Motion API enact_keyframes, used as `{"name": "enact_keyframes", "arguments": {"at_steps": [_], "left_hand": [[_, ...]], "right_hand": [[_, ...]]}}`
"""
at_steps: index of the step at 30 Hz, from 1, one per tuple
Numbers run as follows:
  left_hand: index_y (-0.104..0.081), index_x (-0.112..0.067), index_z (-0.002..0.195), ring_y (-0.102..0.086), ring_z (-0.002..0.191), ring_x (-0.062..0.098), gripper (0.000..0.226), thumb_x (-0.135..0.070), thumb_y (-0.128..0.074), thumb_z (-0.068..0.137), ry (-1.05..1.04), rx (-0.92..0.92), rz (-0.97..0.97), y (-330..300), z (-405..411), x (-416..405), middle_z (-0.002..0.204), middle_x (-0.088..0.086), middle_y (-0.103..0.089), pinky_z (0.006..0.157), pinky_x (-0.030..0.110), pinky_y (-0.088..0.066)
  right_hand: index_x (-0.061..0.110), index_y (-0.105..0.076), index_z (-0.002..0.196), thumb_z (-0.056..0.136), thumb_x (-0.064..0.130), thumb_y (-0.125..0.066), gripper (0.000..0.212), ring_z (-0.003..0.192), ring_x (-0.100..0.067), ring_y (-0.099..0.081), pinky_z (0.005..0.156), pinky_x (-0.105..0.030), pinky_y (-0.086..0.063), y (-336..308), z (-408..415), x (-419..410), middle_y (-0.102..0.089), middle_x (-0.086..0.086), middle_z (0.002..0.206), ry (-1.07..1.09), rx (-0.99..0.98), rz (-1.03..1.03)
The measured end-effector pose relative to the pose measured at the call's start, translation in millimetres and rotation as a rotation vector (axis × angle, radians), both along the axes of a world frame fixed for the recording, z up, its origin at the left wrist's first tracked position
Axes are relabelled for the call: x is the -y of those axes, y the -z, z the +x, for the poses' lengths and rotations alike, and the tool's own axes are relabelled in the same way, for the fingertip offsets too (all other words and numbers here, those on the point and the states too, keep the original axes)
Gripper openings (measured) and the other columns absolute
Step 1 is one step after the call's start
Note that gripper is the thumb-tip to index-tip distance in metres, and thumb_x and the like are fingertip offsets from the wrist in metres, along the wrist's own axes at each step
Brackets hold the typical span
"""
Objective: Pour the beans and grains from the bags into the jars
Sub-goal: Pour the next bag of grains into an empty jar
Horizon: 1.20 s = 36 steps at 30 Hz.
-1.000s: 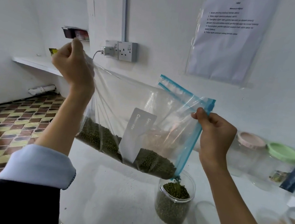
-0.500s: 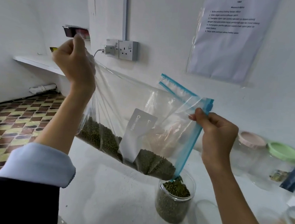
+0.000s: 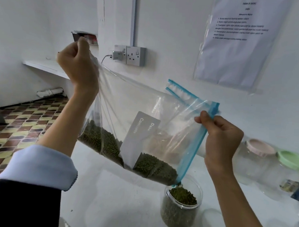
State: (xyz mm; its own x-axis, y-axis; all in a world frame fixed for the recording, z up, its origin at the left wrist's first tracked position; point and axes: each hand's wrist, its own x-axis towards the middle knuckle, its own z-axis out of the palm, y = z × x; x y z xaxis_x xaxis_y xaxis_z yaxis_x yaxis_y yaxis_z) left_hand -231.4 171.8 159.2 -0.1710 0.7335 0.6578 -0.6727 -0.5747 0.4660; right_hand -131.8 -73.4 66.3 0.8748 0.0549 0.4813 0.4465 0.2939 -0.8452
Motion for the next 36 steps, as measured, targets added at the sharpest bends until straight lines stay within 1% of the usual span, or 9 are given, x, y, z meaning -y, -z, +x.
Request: {"name": "enact_keyframes", "arguments": {"at_steps": [2,4,9,13,18,20,24,30,36], "left_hand": [[-0.016,-0.008,0.05,-0.018,0.036,0.041,0.039,-0.008,-0.049,0.071,0.003,0.002,-0.006,0.1,0.2,-0.5,0.046,0.015,-0.019,0.043,0.029,-0.007],[-0.016,-0.008,0.049,-0.019,0.036,0.041,0.04,-0.013,-0.051,0.068,0.014,0.002,-0.003,-0.5,0.0,0.3,0.046,0.016,-0.02,0.045,0.031,-0.006],[-0.02,-0.012,0.046,-0.019,0.037,0.04,0.038,-0.018,-0.052,0.064,0.055,0.011,0.002,2.3,2.4,3.2,0.045,0.012,-0.023,0.044,0.031,-0.007],[-0.018,-0.008,0.049,-0.019,0.037,0.041,0.042,-0.021,-0.053,0.066,0.055,-0.014,-0.002,2.2,6.1,4.9,0.045,0.023,-0.025,0.047,0.037,-0.007],[-0.024,-0.011,0.044,-0.017,0.04,0.035,0.041,-0.009,-0.051,0.075,0.06,-0.03,0.002,10.7,9.0,2.3,0.039,0.003,-0.023,0.043,0.033,-0.01],[-0.022,-0.008,0.046,-0.017,0.041,0.035,0.042,-0.007,-0.05,0.076,0.054,-0.027,0.006,13.2,9.6,2.0,0.04,0.008,-0.021,0.042,0.031,-0.011],[-0.021,-0.007,0.047,-0.015,0.037,0.026,0.044,-0.002,-0.049,0.081,0.06,-0.022,-0.001,13.1,11.4,7.7,0.037,0.004,-0.014,0.037,0.021,-0.015],[-0.019,-0.005,0.048,-0.017,0.041,0.034,0.042,-0.003,-0.049,0.078,0.04,-0.026,0.013,11.0,10.7,4.1,0.042,0.014,-0.015,0.041,0.03,-0.011],[-0.017,-0.008,0.051,-0.013,0.044,0.033,0.041,-0.007,-0.051,0.074,0.069,0.004,-0.014,8.2,8.1,0.4,0.046,0.011,-0.011,0.044,0.03,-0.009]], "right_hand": [[0.023,-0.069,0.067,0.085,0.019,-0.069,0.018,0.073,-0.004,-0.059,0.07,-0.013,-0.046,-0.3,2.8,-0.6,-0.069,0.005,0.073,0.024,-0.009,0.013],[0.022,-0.069,0.067,0.085,0.018,-0.069,0.018,0.069,0.001,-0.058,0.067,-0.009,-0.045,-0.8,4.9,-1.0,-0.069,0.01,0.068,-0.006,-0.018,-0.013],[0.022,-0.07,0.067,0.085,0.019,-0.069,0.018,0.069,-0.002,-0.057,0.069,-0.015,-0.045,0.9,9.0,1.7,-0.067,0.011,0.067,0.03,-0.025,0.019],[0.022,-0.069,0.067,0.084,0.017,-0.07,0.017,0.074,-0.006,-0.059,0.068,-0.01,-0.044,2.8,10.5,4.5,-0.07,0.001,0.076,0.026,-0.014,0.003],[0.022,-0.069,0.067,0.085,0.018,-0.069,0.019,0.066,0.002,-0.059,0.067,-0.007,-0.043,9.1,11.8,10.2,-0.068,0.016,0.061,0.049,-0.023,0.022],[0.022,-0.068,0.066,0.085,0.019,-0.069,0.02,0.066,0.0,-0.058,0.067,-0.008,-0.044,10.2,13.0,12.7,-0.068,0.016,0.061,0.091,-0.009,0.057],[0.021,-0.069,0.067,0.086,0.019,-0.068,0.018,0.065,0.001,-0.059,0.063,-0.005,-0.042,9.4,11.8,13.4,-0.068,0.015,0.061,0.039,-0.001,0.01],[0.023,-0.068,0.065,0.086,0.018,-0.068,0.021,0.07,-0.008,-0.06,0.066,-0.008,-0.045,10.6,9.0,15.2,-0.068,0.013,0.062,0.044,0.002,0.034],[0.018,-0.068,0.066,0.086,0.016,-0.068,0.02,0.063,0.001,-0.058,0.065,-0.008,-0.044,8.0,6.1,14.5,-0.067,0.014,0.058,0.032,0.009,0.045]]}}
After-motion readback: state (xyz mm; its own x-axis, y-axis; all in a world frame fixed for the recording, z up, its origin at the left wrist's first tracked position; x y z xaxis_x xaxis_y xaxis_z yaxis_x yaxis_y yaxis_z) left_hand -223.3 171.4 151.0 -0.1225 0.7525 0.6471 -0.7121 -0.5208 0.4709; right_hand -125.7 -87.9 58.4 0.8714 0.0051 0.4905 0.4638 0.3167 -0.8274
